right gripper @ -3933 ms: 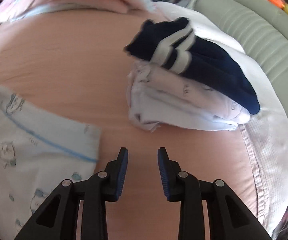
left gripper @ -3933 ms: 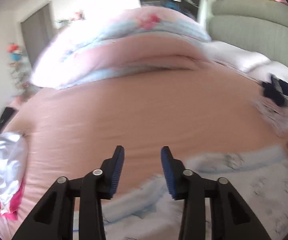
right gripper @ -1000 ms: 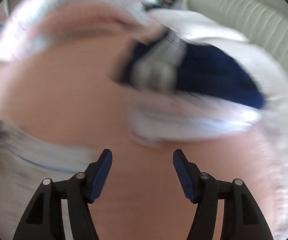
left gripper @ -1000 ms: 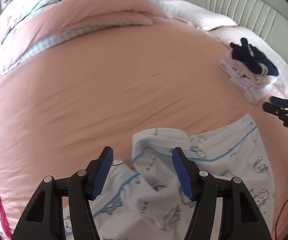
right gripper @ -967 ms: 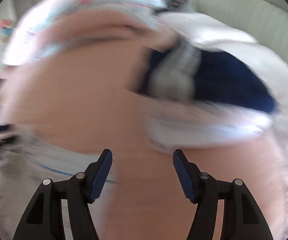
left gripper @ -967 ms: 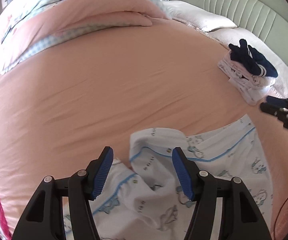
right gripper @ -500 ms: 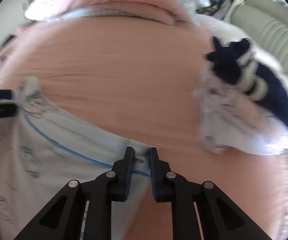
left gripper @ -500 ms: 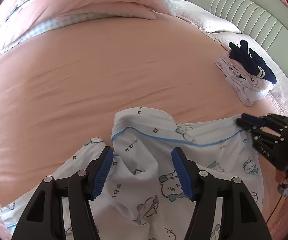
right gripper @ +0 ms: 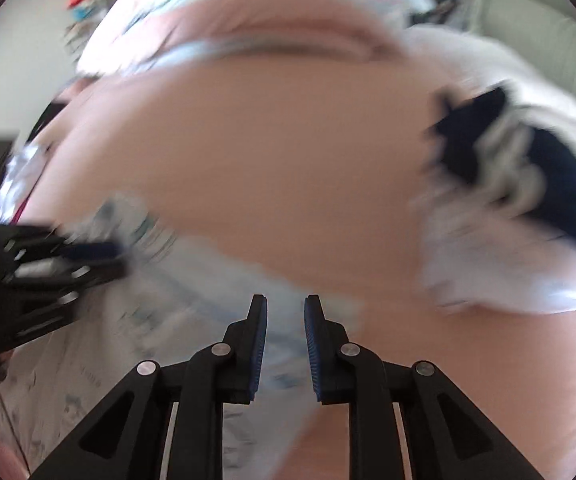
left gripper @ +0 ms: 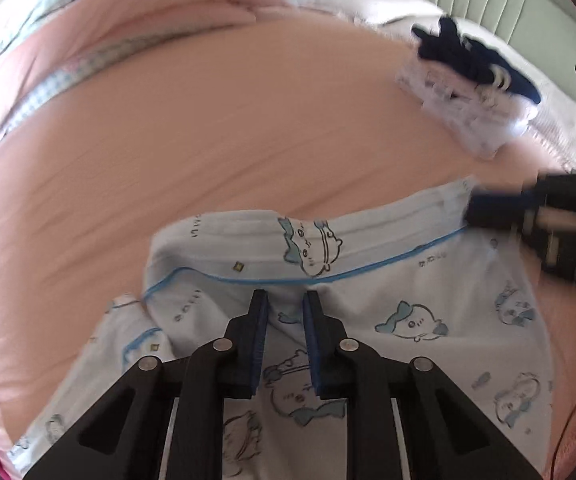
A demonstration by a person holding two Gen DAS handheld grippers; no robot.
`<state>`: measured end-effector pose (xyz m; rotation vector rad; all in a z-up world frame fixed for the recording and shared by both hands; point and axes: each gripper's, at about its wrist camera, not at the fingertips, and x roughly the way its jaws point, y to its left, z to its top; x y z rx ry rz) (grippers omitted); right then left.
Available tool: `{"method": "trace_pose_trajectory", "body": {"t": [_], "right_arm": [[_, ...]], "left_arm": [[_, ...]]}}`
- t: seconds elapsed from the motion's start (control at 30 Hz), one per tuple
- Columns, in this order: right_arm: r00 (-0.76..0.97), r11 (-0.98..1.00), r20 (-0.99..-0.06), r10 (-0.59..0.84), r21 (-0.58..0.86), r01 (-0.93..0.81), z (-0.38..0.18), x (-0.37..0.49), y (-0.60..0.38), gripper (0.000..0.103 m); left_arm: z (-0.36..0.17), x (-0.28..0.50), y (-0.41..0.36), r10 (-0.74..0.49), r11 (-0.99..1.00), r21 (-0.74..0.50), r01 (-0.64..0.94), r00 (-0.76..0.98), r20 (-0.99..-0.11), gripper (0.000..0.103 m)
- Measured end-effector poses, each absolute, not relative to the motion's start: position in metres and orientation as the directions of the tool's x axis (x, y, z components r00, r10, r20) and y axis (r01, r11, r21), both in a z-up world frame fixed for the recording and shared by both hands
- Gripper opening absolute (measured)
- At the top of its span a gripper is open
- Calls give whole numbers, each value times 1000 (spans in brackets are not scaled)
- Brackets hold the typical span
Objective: Fold clothes
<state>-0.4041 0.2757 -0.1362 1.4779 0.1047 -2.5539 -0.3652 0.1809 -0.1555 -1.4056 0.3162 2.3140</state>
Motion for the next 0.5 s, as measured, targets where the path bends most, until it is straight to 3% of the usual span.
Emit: {"method": "trace_pose_trajectory", "body": {"t": [0.07,0.13,0.17,0.2,0.23,0.27,0.37,0.5], "right_arm": [[-453,-967,-884,-115,-4,254,-149,-423,266,18],[-473,-970,-881,-11,-106,220,-148,-424,264,18],[-472,-970,-880,47,-152,187,-148,-426,266,24],[-466,-973,-881,82,-171,152,-148,-428,275,44],[-459,-975,-881,117,-190,117,-147,-430,283,56],[-450,-974,-880,151,-209,82,-147,-432,291,60],[-463,-966,-859,219,-258,22,-141,-439,295,60],[-552,-945,-784,283,-328,-17,-126,-447,283,55]], "left_arm": [[-159,-369,185,236,-896,-37,-443,-403,-885,15],[-156,-369,187,289,-885,-96,-456,-377,-880,15],[-154,-368,189,317,-875,-122,-469,-364,-876,17],[-150,-366,188,324,-867,-118,-484,-368,-872,17],[-146,-363,187,328,-863,-113,-492,-376,-866,17],[-142,-363,181,321,-874,-104,-475,-402,-858,17],[-133,-366,155,291,-914,-98,-394,-469,-834,17],[-147,-383,151,331,-889,-170,-425,-340,-880,17]]}}
